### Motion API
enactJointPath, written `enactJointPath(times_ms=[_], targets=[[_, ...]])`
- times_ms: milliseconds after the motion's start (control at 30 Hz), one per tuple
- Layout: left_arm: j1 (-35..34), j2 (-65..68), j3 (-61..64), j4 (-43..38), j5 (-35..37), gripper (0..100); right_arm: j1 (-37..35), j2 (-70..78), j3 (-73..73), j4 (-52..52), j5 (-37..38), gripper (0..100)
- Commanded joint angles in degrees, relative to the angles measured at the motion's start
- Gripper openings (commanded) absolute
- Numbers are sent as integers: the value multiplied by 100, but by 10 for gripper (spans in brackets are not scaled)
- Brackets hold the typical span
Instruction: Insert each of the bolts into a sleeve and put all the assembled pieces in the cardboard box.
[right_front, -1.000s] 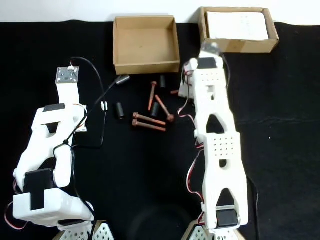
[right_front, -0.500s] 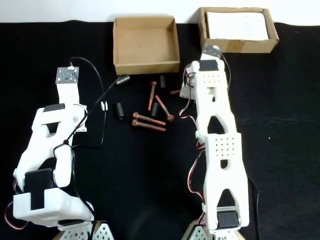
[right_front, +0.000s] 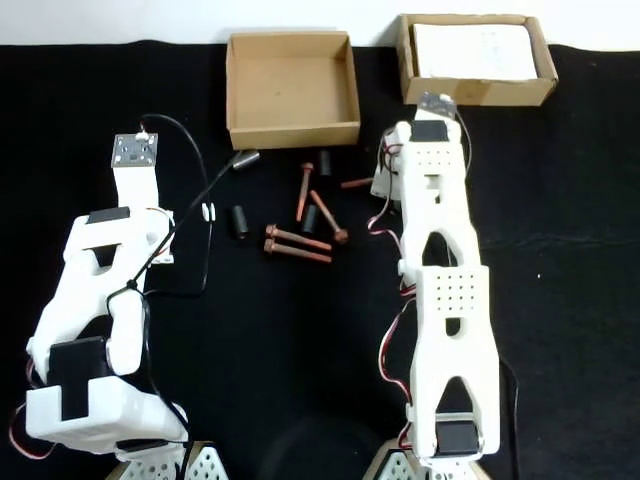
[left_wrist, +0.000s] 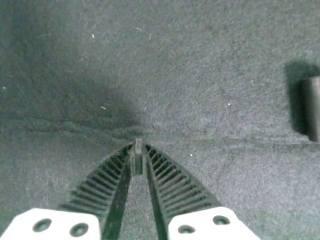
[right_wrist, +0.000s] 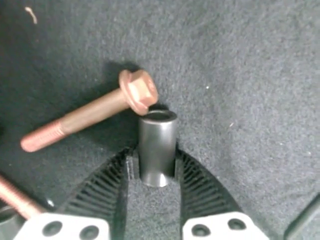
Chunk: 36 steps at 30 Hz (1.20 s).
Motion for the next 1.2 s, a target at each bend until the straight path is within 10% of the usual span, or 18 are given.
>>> enactJointPath(times_ms=[0, 400, 633, 833, 1167], targets=[[75, -66, -189, 18, 9, 10, -57, -382, -637, 813, 554, 6], [1877, -409, -2404, 2910, 53, 10, 470, -4585, 1701, 813, 2927, 6], [2905, -127, -3451, 2347, 1055, 10, 532, -7292, 5130, 655, 3719, 7], [3152, 1745, -4848, 1741, 1662, 30, 769, -9921, 7916, -136, 4281, 7], [3301, 5191, -10088, 4088, 2321, 98, 1112, -12180, 11899, -1824, 4501, 7]])
